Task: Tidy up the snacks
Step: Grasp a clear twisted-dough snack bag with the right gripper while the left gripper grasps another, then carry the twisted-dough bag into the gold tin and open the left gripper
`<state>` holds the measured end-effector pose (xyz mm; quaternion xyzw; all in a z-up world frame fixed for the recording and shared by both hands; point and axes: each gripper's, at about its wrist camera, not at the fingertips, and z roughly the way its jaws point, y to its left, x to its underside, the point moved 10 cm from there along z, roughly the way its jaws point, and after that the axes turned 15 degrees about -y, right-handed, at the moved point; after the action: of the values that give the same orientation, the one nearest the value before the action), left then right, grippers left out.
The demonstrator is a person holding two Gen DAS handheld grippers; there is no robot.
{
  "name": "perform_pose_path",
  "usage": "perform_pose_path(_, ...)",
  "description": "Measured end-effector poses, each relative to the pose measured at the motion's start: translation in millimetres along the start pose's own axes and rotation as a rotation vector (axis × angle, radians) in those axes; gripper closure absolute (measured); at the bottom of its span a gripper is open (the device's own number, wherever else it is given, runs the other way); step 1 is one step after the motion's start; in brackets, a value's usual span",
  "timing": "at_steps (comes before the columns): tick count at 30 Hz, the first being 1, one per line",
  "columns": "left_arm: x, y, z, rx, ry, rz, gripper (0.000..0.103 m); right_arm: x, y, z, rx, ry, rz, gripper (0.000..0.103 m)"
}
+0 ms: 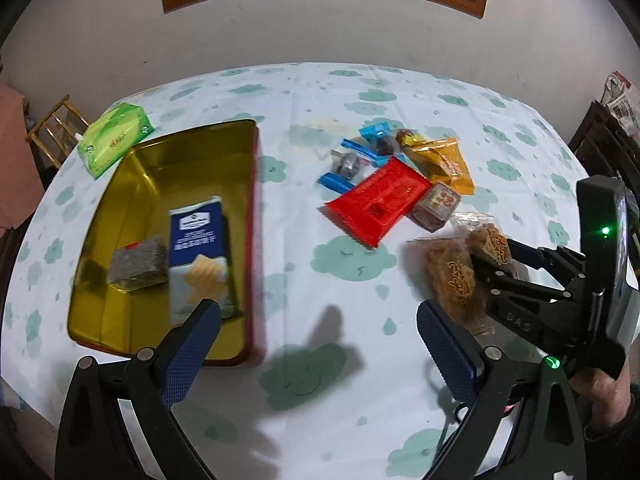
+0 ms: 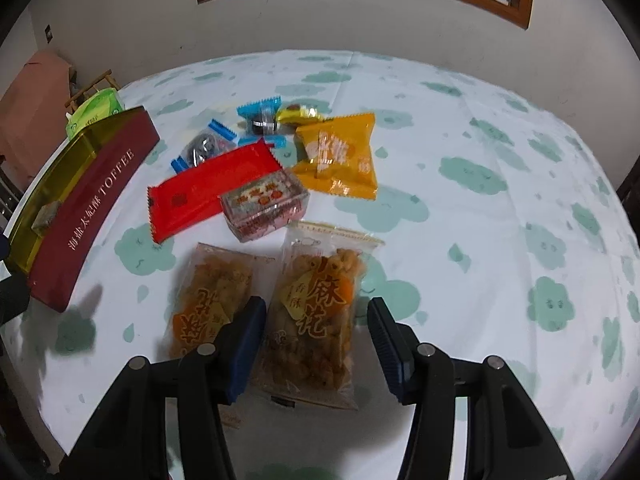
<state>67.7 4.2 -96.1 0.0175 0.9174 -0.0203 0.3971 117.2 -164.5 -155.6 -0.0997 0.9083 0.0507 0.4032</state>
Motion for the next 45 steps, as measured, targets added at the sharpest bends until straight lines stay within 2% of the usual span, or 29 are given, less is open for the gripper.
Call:
perform_pose_path(2, -0.2, -7.6, 3.9, 0.009, 0.005, -0.004, 0.005, -0.3, -0.6, 2.0, 0.002, -0.008, -0.013, 0.049)
perform_pose_path(5, -1.3, -19.5, 9.1, 0.029, 0.010, -0.014, 0.005, -1.0, -5.0, 1.8, 0.006, -0.028, -0.038, 0.061)
perform_pose_path(6, -1.7, -24.3, 11.3, 0.038, 0.014, -0.016, 0.005, -0.9, -8.5, 0.8, 0.002, -0.034, -0.032, 0.062)
perform_pose_path(16, -0.4, -78.7, 34.2, 0.102, 0.050, 0.005, 0.005, 2.4, -92.0, -8.4, 0.108, -0.064, 0.035, 0.063)
perform_pose_path(20, 0.6, -94.6, 45.9, 0.106, 0.066, 0.006, 0.008, 1.2, -125.4, -8.7, 0.144, -0.078, 0.051, 0.063)
perform_pose_path(24, 7.9, -100.4, 60.3, 0.085, 0.106, -0.006, 0.014, 0.1, -138.5, -7.4, 0.143, -0.089, 0.063, 0.063)
perform_pose_path(26, 12.7, -100.8, 66.0, 0.070, 0.120, -0.007, 0.021, -0.2, -138.9, -6.4, 0.141, -0.095, 0.061, 0.063)
perform_pose_path(32, 25.0, -99.9, 76.4, 0.052, 0.156, -0.001, 0.030, 1.3, -139.1, -7.0, 0.137, -0.094, 0.067, 0.062)
perform_pose_path(36, 22.9, -101.1, 77.2, 0.031, 0.134, 0.035, 0.040, 1.2, -139.1, -6.7, 0.138, -0.094, 0.066, 0.062)
perform_pose_path(37, 22.2, -101.7, 77.4, 0.030, 0.130, 0.043, 0.045, 1.3, -139.1, -6.6, 0.137, -0.094, 0.066, 0.062)
perform_pose_path(40, 19.0, -102.4, 75.3, 0.033, 0.115, 0.052, 0.069, 1.6, -139.1, -6.4, 0.137, -0.094, 0.066, 0.062)
perform_pose_path(45, 19.7, -97.3, 74.0, 0.041, 0.120, 0.039, 0.070, 1.4, -139.2, -6.4, 0.138, -0.094, 0.066, 0.062)
